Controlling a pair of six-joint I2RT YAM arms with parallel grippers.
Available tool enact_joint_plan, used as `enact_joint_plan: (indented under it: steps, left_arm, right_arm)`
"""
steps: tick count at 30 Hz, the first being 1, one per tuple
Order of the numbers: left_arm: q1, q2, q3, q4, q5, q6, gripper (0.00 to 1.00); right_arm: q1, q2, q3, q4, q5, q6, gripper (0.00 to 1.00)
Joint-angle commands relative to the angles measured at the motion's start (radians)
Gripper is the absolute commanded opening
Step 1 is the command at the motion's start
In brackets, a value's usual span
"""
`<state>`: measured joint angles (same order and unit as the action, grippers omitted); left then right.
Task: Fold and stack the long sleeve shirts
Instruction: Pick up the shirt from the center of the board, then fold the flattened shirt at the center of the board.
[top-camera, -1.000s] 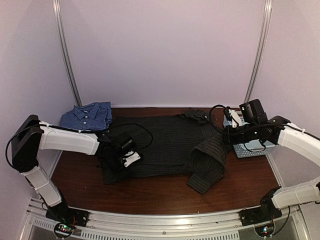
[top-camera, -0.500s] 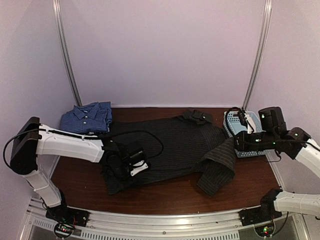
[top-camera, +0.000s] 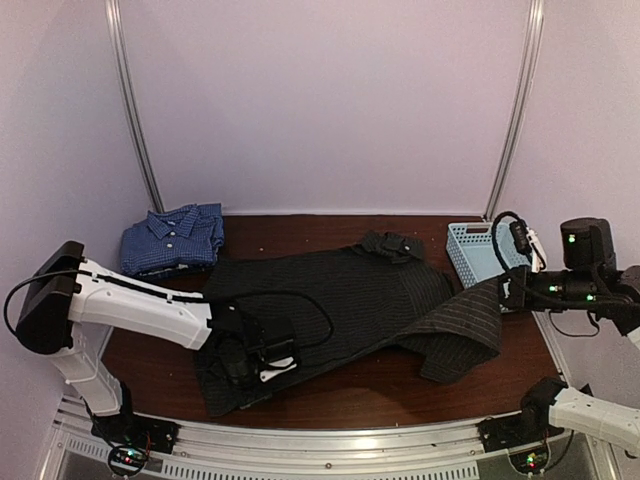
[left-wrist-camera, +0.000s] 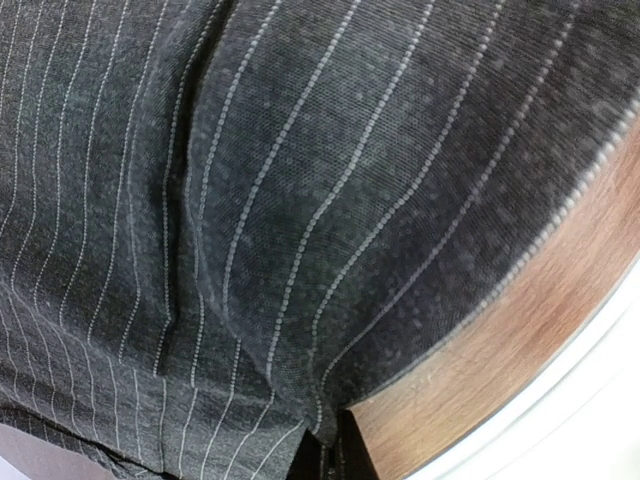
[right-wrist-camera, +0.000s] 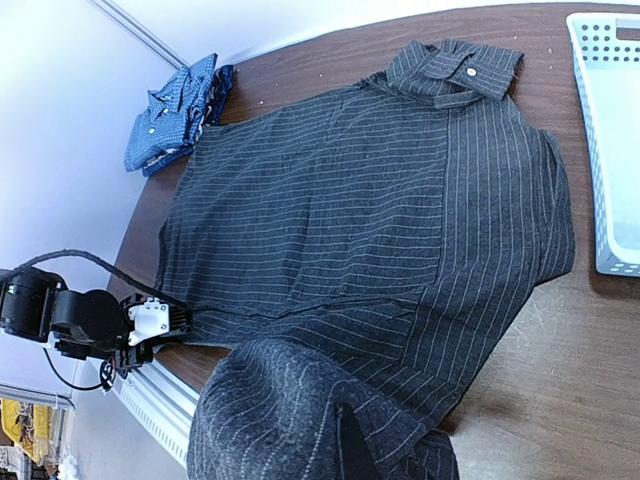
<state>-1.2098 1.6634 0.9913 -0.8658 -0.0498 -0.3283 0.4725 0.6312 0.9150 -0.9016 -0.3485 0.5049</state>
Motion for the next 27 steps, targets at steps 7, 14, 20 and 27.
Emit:
enact_joint_plan:
  steps: [7,14,20,27]
  left_arm:
    - [0.012,0.039,0.115,-0.050,-0.006,0.081,0.00]
    - [0.095,0.073,0.171,-0.056,0.005,0.158,0.03]
    - [0.126,0.075,0.152,-0.027,0.014,0.185,0.24]
    - [0.130,0.078,0.150,-0.019,-0.015,0.183,0.38]
  right_arm:
    - [-0.005,0.178,0.106,0.024,0.150,-0.064,0.00]
    - [-0.020,0.357,0.178,0.101,0.192,-0.135,0.00]
    - [-0.084,0.486,0.234,0.153,0.139,-0.202,0.00]
    - [-0.156,0.587,0.284,0.205,0.072,-0.236,0.00]
